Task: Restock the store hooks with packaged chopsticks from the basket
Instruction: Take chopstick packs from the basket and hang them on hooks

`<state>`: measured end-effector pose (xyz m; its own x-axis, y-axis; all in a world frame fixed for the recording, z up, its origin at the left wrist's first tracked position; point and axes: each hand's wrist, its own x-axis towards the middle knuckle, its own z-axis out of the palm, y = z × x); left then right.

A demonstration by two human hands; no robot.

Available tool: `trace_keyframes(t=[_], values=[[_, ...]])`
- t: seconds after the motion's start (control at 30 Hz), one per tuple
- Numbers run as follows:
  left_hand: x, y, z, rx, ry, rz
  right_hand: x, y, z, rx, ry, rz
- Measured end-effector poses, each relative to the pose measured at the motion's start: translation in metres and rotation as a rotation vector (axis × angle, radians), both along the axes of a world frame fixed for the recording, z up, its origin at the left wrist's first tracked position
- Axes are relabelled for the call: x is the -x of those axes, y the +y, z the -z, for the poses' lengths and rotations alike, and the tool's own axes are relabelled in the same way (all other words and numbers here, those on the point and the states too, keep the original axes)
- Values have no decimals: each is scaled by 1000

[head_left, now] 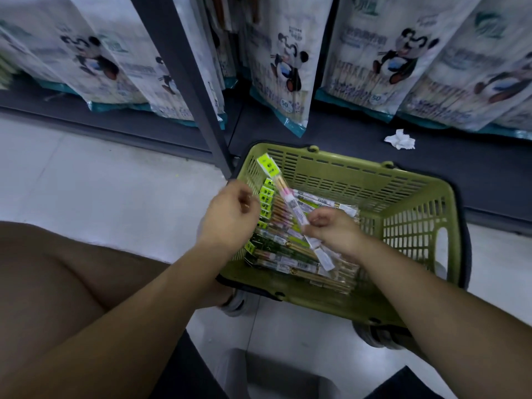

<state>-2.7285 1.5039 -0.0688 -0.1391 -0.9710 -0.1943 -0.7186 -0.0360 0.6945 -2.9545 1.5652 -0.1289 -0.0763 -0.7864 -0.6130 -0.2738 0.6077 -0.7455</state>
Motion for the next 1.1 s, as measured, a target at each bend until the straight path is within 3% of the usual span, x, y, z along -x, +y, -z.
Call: trace_keyframes(t=[0.07, 0.13, 0.3, 0.4, 0.5, 0.6, 0.8, 0.97, 1.1], values=[[10, 1, -2, -280, 150, -13, -13, -10, -19, 43, -129, -30], [19, 4, -5, -489, 416, -76, -28, -17, -33, 74, -235, -80], [10, -4, -6, -494, 706, -251, -45, -18, -25, 63, -288, -97], [-8, -20, -7, -453, 704, -366, -28, -7, 9, 2, -26, -161], [-19, -24, -5, -418, 683, -393, -21, 12, 44, -94, 249, -372], [-20, -22, -1, -410, 687, -391, -29, 27, 63, -135, 352, -558], [-16, -22, 2, -424, 670, -353, -42, 37, 76, -149, 535, -711], [-14, -23, 4, -412, 643, -335, -36, 36, 78, -139, 460, -610], [-13, -22, 6, -420, 648, -319, -23, 30, 76, 80, 666, -500]])
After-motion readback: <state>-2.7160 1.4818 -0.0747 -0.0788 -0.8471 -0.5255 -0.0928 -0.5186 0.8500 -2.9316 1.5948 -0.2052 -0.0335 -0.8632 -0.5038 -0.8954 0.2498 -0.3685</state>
